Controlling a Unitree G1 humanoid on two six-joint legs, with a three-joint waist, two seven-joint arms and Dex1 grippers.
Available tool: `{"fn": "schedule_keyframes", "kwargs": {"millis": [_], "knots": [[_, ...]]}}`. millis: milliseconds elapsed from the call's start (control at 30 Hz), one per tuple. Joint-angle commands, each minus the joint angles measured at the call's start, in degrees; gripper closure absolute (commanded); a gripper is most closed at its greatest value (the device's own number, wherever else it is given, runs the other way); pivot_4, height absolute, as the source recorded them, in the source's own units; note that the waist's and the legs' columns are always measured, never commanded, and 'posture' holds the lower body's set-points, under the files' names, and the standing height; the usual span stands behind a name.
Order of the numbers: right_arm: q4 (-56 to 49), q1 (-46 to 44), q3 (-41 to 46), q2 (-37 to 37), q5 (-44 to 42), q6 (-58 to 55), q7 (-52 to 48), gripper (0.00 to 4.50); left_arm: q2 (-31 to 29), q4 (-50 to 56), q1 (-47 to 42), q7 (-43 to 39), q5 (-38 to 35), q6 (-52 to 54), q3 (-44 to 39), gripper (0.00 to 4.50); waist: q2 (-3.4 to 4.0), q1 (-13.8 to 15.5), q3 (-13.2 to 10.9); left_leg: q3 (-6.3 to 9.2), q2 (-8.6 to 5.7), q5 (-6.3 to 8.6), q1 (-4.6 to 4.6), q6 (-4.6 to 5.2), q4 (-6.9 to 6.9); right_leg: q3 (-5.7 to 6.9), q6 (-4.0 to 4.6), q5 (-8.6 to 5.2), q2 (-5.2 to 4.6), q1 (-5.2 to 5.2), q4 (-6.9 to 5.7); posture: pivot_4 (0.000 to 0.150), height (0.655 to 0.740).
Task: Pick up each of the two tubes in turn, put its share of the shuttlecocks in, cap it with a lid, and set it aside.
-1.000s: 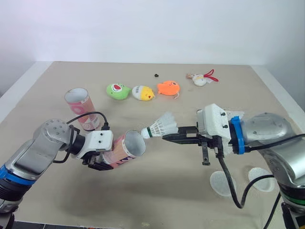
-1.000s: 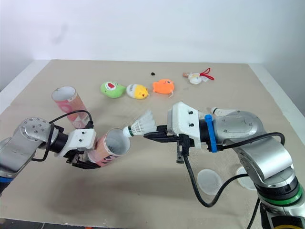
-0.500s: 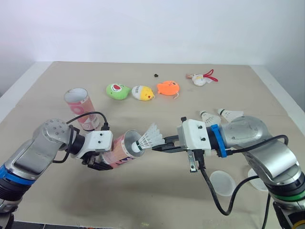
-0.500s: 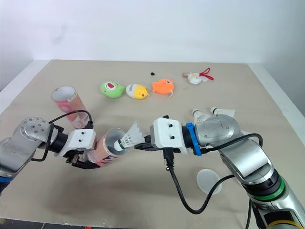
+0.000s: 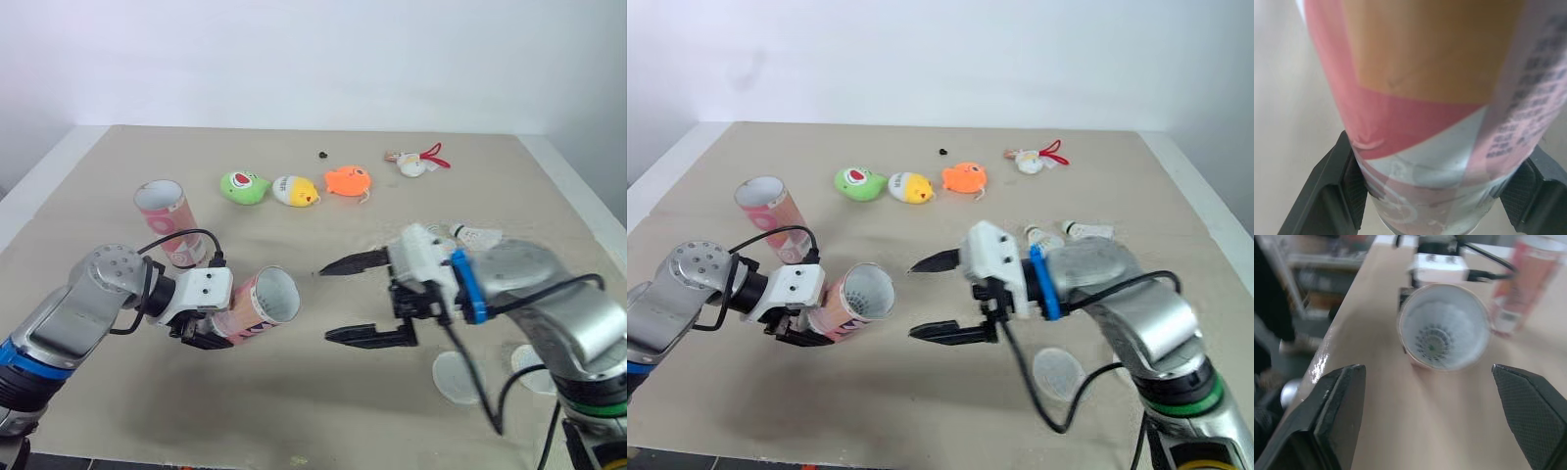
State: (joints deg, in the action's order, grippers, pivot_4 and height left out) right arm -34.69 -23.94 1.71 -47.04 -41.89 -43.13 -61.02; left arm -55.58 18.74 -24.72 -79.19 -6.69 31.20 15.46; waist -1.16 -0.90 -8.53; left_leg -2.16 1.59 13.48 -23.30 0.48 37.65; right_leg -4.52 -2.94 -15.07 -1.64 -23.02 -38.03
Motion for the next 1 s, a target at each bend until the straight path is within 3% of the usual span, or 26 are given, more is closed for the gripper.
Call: {"fn": "schedule_keyframes", "kwargs": {"millis": [33, 167, 300, 467, 733, 1000], "knots": [[-2.8, 6.3, 9.6, -0.9, -4.5, -2.7, 4.8, 0.05, -0.1, -0.6, 2.2, -0.3, 0.7, 0.7, 3.6, 1.56, 0.00, 0.0, 0.0, 0.01, 0.01, 0.00, 0.01, 0.00, 0.00, 0.02, 0.01, -0.01, 0.01, 0.01, 0.00, 0.150, 0.7400], [-7.1, 19.0, 19.8, 0.5, -6.9, -5.4, 12.8, 0.05, -0.5, -0.1, 3.0, -0.1, 0.4, 1.0, 2.9, 1.56, 0.00, -0.2, 0.0, 0.06, 0.02, 0.00, 0.00, 0.00, -0.02, 0.05, -0.05, -0.06, 0.04, 0.02, 0.00, 0.150, 0.7400], [-12.4, 36.7, 29.2, 1.3, -8.3, -6.4, 13.2, 0.05, -0.5, -0.1, 3.4, -0.1, 0.4, 0.8, 2.8, 1.56, -0.01, -0.1, 0.0, 0.09, 0.03, 0.01, 0.01, -0.01, -0.04, 0.06, -0.29, -0.25, 0.05, 0.05, 0.00, 0.150, 0.7400], [-12.5, 48.5, 33.1, 3.1, -5.6, -3.9, 14.6, 0.05, 0.9, -1.5, 2.0, -0.2, 0.8, 0.3, 4.1, 1.56, 0.09, -0.3, 0.1, 0.01, 0.02, 0.02, 0.15, -0.03, -0.06, -0.02, -0.40, -0.26, 0.03, 0.13, 0.00, 0.150, 0.7400], [-3.6, 43.2, 24.6, 6.3, 6.1, 1.6, 24.1, 0.05, 2.4, -2.0, 0.6, -0.7, 1.3, 0.6, 5.1, 1.56, 0.06, -0.3, 0.1, -0.10, -0.06, -0.12, 0.42, 0.08, 0.02, -0.08, -0.19, -0.18, -0.19, 0.10, 0.10, 0.150, 0.7400], [4.8, 35.9, 17.6, 7.3, 14.8, 5.7, 28.7, 0.05, 1.7, 0.4, 1.3, -0.5, 0.8, 2.7, 4.2, 1.56, 0.15, 0.2, 0.1, -0.03, -0.23, -0.06, 0.02, 0.15, -0.05, -0.07, -0.32, -0.27, -0.22, 0.14, 0.22, 0.150, 0.7400]]}}
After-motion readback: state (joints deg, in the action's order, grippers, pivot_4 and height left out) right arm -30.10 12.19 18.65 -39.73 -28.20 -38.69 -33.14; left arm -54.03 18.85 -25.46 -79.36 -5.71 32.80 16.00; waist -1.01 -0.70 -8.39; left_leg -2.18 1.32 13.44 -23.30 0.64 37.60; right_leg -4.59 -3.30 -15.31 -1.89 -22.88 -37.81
